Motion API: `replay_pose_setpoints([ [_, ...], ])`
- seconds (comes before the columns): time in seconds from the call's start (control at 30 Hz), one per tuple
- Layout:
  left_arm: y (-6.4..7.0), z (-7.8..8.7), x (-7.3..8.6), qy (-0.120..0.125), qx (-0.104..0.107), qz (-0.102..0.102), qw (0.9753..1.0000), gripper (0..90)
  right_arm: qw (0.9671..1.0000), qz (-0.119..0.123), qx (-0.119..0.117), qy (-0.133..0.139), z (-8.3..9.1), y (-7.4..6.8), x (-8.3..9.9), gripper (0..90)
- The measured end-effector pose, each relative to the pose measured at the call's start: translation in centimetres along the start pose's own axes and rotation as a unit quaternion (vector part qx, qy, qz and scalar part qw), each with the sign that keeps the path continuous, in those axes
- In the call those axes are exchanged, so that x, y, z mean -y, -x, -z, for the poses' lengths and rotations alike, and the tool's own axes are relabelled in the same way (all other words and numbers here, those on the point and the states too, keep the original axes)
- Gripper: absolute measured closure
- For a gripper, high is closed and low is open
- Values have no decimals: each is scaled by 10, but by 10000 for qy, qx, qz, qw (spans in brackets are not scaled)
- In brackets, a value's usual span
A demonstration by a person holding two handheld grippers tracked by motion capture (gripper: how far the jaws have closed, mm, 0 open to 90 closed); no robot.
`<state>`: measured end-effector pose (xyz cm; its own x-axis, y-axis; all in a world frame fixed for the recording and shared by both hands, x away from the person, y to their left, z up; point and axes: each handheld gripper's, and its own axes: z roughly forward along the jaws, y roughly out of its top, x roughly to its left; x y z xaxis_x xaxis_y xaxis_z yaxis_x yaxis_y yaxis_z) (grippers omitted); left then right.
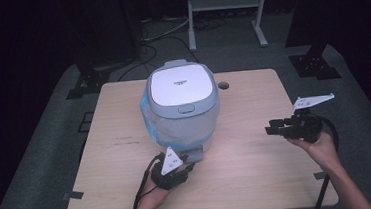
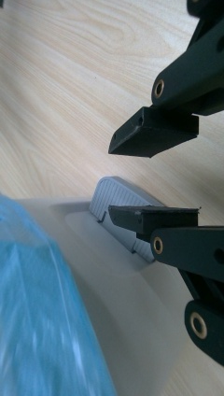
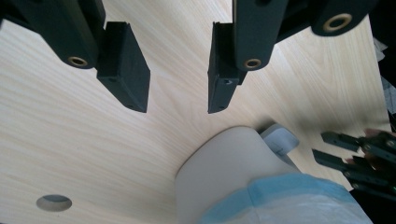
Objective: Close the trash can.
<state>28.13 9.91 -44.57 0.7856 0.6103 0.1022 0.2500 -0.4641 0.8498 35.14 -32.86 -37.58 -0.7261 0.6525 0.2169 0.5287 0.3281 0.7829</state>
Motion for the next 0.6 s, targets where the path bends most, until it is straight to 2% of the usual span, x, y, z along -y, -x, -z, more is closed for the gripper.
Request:
replay_pose_setpoints([
  [0.2, -7, 14, 2, 216, -18, 50, 9998, 611, 10000, -51, 34, 7, 0, 2, 8, 576],
  [0.3, -11, 21, 2, 260, -47, 32, 9996, 598, 10000, -79, 47, 8, 0, 3, 13, 576],
  [0.6, -25, 38, 5, 379, -220, 177, 9989, 542, 9997, -178, 116, 99, 4, 6, 24, 561],
])
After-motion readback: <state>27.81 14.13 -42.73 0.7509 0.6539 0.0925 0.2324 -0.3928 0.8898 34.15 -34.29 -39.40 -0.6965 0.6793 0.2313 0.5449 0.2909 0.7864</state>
